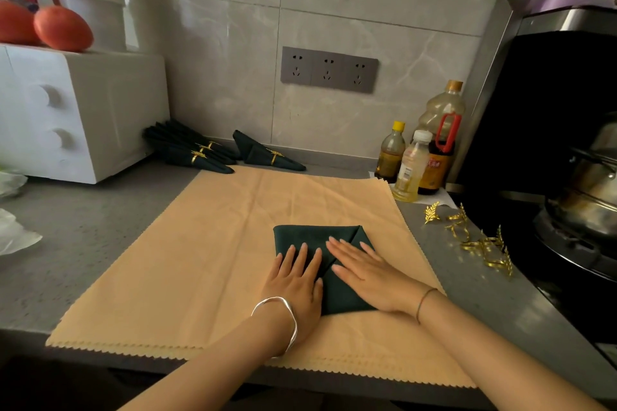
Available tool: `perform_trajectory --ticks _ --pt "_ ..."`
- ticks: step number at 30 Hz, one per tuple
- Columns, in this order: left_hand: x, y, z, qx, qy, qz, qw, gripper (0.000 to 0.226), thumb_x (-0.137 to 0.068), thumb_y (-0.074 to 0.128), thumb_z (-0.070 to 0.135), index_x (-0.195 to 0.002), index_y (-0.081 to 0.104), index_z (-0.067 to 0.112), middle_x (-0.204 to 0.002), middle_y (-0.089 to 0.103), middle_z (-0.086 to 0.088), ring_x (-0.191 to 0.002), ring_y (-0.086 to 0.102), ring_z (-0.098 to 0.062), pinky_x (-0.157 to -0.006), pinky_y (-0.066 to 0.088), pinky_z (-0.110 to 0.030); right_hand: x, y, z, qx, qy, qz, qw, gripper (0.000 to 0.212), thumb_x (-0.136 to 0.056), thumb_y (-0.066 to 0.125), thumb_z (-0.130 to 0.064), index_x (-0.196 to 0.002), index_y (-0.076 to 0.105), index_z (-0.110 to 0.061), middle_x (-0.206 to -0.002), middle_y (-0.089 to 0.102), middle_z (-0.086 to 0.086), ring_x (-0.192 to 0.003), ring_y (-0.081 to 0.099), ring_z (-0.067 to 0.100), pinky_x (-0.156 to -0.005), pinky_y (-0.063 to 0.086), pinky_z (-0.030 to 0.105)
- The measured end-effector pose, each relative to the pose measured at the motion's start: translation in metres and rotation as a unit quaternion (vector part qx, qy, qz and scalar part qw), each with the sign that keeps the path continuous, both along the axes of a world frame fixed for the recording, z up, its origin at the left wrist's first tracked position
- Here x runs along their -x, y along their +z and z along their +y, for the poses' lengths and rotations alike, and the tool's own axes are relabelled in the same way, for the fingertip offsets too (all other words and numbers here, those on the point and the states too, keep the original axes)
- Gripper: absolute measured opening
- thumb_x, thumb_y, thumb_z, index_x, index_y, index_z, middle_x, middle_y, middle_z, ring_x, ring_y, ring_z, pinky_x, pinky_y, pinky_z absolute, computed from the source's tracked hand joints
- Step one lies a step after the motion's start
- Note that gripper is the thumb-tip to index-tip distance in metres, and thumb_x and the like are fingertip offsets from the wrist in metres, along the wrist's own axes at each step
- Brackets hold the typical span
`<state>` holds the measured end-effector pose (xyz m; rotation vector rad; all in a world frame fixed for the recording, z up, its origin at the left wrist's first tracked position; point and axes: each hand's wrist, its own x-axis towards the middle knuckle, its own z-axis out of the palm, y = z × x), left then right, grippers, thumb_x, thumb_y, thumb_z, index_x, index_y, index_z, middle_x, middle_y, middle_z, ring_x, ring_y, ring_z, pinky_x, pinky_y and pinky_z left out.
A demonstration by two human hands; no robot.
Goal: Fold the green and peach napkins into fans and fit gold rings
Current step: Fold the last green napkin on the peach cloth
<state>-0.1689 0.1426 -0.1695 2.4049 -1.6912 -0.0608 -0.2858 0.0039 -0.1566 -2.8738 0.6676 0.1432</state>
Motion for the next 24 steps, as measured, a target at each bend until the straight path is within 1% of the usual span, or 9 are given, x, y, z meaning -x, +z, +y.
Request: perform_trajectory --ticks 5,12,14,16,18,19,21,22,24 --pt "-0.002 -0.002 0.0 0.001 -0.015 0.011 1.0 0.049 -0.103 0.01 0.04 -0.149 -0.007 0.038 -0.159 -0.01 0.004 -0.146 -0.014 -0.02 -0.116 -0.012 -0.034 -0.008 0.001 -0.025 -0.002 -0.08 0.001 0.997 0.055 -0.101 0.011 -0.044 -0.15 -0.007 -0.024 -0.157 -0.012 -0.011 -0.142 -0.012 0.001 -0.115 -0.01 0.026" --pt "-0.002 -0.001 0.001 -0.014 -0.021 0.018 1.0 0.048 -0.102 0.011 0.045 -0.147 -0.004 0.044 -0.159 -0.008 0.005 -0.146 -0.014 -0.021 -0.116 -0.013 -0.035 -0.014 0.003 -0.043 -0.028 -0.11 -0.004 0.994 0.055 -0.102 0.012 -0.042 -0.151 -0.003 -0.021 -0.158 -0.008 -0.009 -0.144 -0.008 0.004 -0.116 -0.007 0.028" --pt "-0.002 -0.001 0.001 -0.017 -0.022 0.015 1.0 0.048 -0.102 0.011 0.044 -0.148 -0.003 0.044 -0.159 -0.008 0.005 -0.146 -0.013 -0.022 -0.116 -0.013 -0.035 -0.012 0.005 -0.045 -0.057 -0.107 -0.033 0.992 0.055 -0.102 0.015 -0.042 -0.151 0.002 -0.021 -0.158 -0.004 -0.008 -0.144 -0.006 0.004 -0.115 -0.006 0.026" --pt "-0.002 -0.001 0.0 -0.018 -0.02 0.014 1.0 0.048 -0.102 0.011 0.044 -0.148 -0.002 0.044 -0.159 -0.007 0.004 -0.146 -0.013 -0.022 -0.116 -0.012 -0.035 -0.005 0.011 -0.044 -0.073 -0.106 -0.12 0.984 0.055 -0.101 0.022 -0.043 -0.151 0.01 -0.022 -0.158 0.005 -0.01 -0.144 0.0 0.004 -0.115 -0.002 0.024" --pt "-0.002 -0.001 0.0 -0.015 -0.016 0.019 1.0 0.048 -0.102 0.012 0.043 -0.148 -0.001 0.044 -0.16 -0.006 0.005 -0.146 -0.012 -0.022 -0.117 -0.011 -0.035 0.009 0.019 -0.034 -0.065 -0.084 -0.207 0.973 0.055 -0.098 0.028 -0.049 -0.148 0.023 -0.025 -0.154 0.02 -0.014 -0.142 0.012 0.002 -0.117 0.008 0.023" --pt "-0.002 -0.001 0.0 -0.013 -0.016 0.02 1.0 0.048 -0.102 0.012 0.043 -0.148 -0.001 0.044 -0.16 -0.006 0.005 -0.146 -0.012 -0.022 -0.117 -0.011 -0.035 0.019 0.023 -0.027 -0.055 -0.056 -0.226 0.971 0.056 -0.096 0.029 -0.055 -0.145 0.031 -0.028 -0.149 0.028 -0.017 -0.139 0.02 -0.002 -0.116 0.015 0.023" --pt "-0.002 -0.002 0.0 -0.011 -0.016 0.023 1.0 0.048 -0.102 0.012 0.042 -0.148 -0.001 0.044 -0.16 -0.006 0.005 -0.146 -0.012 -0.022 -0.116 -0.011 -0.035 0.041 0.03 -0.009 -0.005 0.018 -0.198 0.98 0.058 -0.088 0.029 -0.066 -0.135 0.044 -0.035 -0.136 0.04 -0.026 -0.127 0.031 -0.013 -0.109 0.023 0.015" --pt "-0.002 -0.001 0.0 -0.011 -0.017 0.023 1.0 0.048 -0.102 0.012 0.042 -0.148 -0.002 0.044 -0.16 -0.006 0.004 -0.146 -0.012 -0.022 -0.116 -0.011 -0.035 0.051 0.032 -0.001 0.029 0.046 -0.163 0.985 0.059 -0.085 0.031 -0.069 -0.132 0.048 -0.038 -0.131 0.042 -0.03 -0.123 0.033 -0.015 -0.104 0.022 0.01" --pt "-0.002 -0.001 0.0 -0.012 -0.017 0.022 1.0 0.048 -0.102 0.012 0.041 -0.148 -0.002 0.044 -0.16 -0.006 0.004 -0.146 -0.011 -0.022 -0.116 -0.011 -0.035 0.066 0.03 0.005 0.083 0.082 -0.109 0.987 0.061 -0.081 0.038 -0.073 -0.129 0.052 -0.038 -0.128 0.046 -0.03 -0.12 0.036 -0.013 -0.101 0.015 0.004"
